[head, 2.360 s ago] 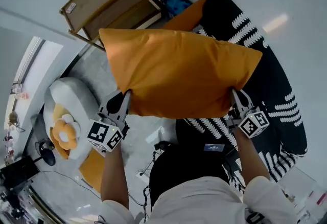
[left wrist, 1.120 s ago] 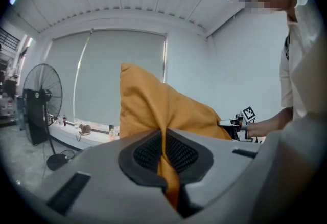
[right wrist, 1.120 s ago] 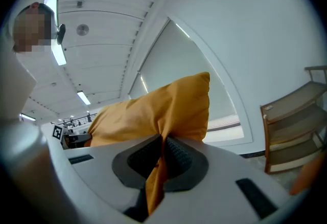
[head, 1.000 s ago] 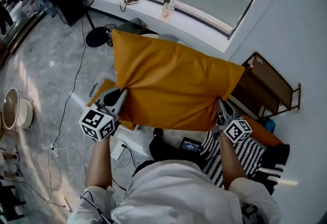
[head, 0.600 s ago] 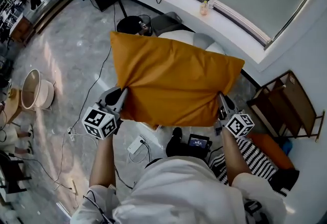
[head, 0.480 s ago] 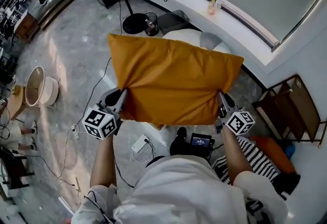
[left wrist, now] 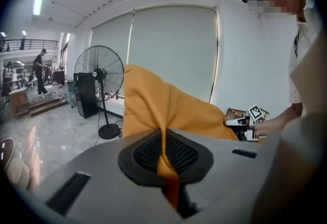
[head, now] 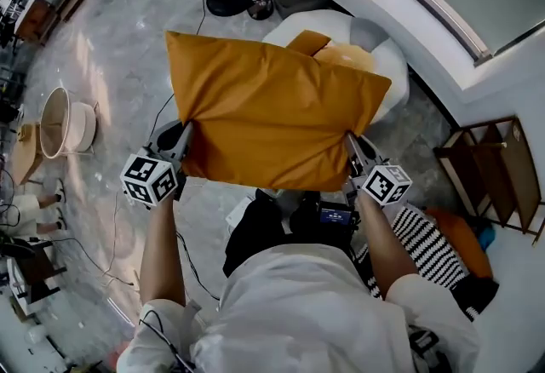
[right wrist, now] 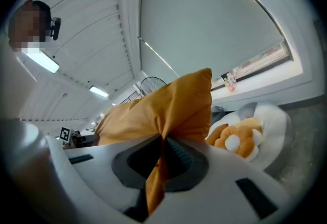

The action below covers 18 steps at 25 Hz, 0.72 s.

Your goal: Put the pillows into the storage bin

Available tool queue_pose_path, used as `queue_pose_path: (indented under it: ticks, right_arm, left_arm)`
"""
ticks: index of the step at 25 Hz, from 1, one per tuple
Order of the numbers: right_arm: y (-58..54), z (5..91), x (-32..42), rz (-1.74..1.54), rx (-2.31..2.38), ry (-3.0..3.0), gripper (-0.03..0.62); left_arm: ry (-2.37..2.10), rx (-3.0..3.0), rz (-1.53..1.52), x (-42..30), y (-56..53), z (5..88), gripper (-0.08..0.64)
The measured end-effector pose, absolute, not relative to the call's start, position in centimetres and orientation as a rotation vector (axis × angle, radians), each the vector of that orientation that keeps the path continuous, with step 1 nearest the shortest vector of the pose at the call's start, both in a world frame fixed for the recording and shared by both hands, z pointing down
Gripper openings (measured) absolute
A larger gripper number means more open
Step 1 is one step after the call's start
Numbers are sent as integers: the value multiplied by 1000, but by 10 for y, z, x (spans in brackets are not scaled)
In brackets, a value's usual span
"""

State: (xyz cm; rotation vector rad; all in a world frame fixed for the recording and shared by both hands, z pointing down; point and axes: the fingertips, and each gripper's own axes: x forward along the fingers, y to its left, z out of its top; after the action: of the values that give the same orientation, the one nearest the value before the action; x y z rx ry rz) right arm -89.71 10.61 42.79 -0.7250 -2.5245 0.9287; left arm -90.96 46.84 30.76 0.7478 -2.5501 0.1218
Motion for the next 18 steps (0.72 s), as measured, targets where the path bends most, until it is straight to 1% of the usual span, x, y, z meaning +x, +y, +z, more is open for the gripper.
queue_pose_path:
  ticks: [7, 14, 18]
  right_arm:
    - [164, 492, -920, 975, -550, -2417, 40]
    - [212, 583, -899, 1021, -265, -2287, 40]
    - [238, 642, -888, 1057, -152, -2211, 40]
  left_arm:
    - [-2406, 820, 74, -985, 526, 382, 15]
    - [-2148, 918, 54, -1045, 557, 507, 15]
    - [-2042, 918, 48, -1061, 574, 579, 15]
